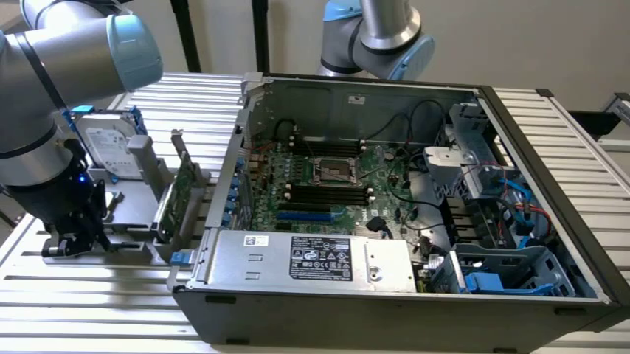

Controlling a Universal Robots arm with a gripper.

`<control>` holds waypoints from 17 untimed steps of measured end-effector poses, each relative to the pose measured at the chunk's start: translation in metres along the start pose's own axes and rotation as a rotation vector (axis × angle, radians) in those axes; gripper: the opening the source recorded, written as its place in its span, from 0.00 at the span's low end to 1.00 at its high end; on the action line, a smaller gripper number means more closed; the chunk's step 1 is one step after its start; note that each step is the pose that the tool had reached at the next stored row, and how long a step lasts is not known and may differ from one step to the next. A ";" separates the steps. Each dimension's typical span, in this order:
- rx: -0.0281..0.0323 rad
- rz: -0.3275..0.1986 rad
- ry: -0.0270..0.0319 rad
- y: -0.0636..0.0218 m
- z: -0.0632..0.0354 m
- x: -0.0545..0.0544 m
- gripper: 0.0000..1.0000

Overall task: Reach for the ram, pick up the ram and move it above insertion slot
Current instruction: 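Pick up the ram and move it above insertion slot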

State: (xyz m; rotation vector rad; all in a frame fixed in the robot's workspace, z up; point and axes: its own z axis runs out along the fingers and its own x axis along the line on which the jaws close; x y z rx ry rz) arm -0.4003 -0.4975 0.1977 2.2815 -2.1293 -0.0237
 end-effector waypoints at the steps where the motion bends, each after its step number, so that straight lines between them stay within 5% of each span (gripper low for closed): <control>1: -0.0002 0.007 -0.0002 0.0000 0.0000 0.000 0.13; 17: -0.0003 0.035 -0.0011 0.0000 -0.0008 0.000 0.13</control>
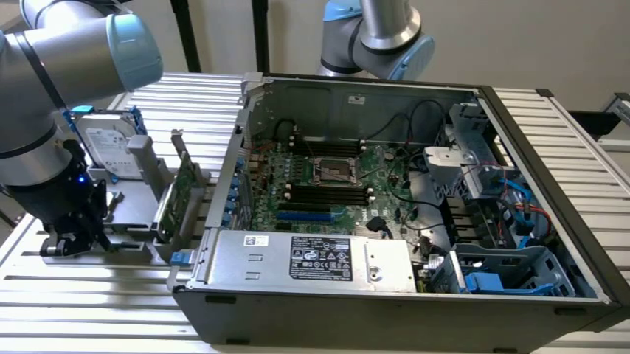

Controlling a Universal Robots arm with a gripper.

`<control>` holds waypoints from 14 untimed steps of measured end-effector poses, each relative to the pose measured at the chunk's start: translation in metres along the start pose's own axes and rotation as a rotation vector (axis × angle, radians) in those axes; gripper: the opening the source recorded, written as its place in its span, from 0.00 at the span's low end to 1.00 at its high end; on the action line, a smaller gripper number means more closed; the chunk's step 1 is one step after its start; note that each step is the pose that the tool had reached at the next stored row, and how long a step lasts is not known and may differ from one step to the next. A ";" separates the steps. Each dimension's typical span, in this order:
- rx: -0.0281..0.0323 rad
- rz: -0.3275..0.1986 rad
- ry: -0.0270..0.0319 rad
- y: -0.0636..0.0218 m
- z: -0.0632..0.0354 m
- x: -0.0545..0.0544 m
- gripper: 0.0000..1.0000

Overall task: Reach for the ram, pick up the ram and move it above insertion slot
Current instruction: 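Pick up the ram and move it above insertion slot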

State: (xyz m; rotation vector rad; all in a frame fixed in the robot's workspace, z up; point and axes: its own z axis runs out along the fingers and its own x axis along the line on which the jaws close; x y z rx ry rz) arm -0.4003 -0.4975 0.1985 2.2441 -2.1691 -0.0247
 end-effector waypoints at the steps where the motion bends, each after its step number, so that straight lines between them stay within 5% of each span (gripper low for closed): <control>1: -0.0002 0.000 0.0000 0.0001 -0.0009 0.000 0.13; 9: 0.0000 0.000 -0.0001 0.0004 -0.0155 0.000 0.13; 14: -0.0002 0.000 -0.0001 0.0009 -0.0350 0.000 0.13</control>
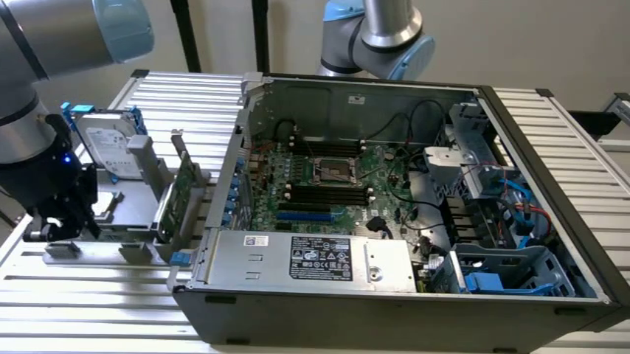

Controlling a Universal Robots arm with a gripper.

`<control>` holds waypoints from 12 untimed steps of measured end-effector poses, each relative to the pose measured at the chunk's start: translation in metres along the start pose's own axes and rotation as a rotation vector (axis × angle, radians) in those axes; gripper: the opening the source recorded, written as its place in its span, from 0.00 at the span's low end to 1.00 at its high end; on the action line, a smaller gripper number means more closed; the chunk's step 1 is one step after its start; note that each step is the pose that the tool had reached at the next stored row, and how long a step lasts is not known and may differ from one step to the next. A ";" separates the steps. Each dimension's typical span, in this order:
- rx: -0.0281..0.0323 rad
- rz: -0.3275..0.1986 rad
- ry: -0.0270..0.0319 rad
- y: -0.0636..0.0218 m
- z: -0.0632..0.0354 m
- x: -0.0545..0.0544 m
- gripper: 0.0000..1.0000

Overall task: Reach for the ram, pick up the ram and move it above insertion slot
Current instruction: 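Pick up the ram and move it above insertion slot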

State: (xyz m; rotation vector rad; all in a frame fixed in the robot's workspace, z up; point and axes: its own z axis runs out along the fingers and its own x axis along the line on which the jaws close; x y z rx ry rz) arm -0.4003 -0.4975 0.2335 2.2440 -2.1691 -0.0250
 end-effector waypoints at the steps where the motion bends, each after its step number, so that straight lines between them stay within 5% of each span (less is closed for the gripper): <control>1: -0.0002 0.000 0.0001 0.0001 -0.0045 0.000 0.13; 12: -0.0003 -0.001 -0.0001 -0.0061 -0.0548 0.000 0.13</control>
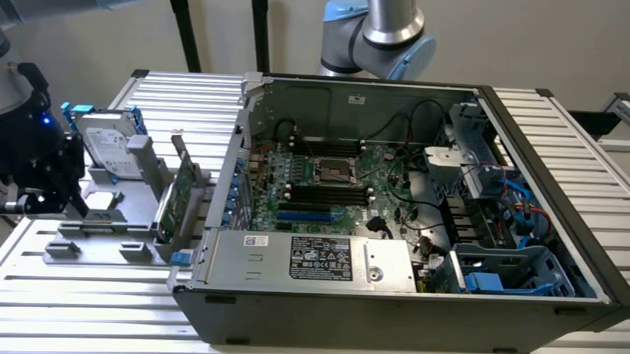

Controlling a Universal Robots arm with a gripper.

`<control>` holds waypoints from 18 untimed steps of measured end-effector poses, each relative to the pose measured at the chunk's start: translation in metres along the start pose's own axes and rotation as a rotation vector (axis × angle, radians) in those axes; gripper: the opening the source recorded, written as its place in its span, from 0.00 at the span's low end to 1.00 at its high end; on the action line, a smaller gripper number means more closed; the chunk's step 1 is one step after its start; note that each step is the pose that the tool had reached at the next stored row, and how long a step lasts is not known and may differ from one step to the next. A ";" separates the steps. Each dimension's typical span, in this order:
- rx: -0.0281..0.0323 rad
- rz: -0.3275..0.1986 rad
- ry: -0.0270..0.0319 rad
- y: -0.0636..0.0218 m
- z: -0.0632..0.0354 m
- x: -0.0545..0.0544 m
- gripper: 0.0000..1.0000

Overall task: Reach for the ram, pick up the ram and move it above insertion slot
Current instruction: 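Pick up the ram and move it above insertion slot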

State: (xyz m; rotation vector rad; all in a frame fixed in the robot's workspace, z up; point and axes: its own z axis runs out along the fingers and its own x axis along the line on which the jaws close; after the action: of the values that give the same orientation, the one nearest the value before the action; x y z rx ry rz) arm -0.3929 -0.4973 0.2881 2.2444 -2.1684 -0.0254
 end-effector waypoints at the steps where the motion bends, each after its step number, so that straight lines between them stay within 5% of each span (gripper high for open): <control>1: -0.0001 0.000 0.0001 -0.0020 -0.0047 0.000 0.13; 18: 0.0000 -0.002 0.0001 -0.0417 -0.0774 -0.005 0.13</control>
State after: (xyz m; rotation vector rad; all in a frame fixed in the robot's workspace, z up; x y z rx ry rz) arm -0.3494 -0.4902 0.3644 2.2463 -2.1663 -0.0253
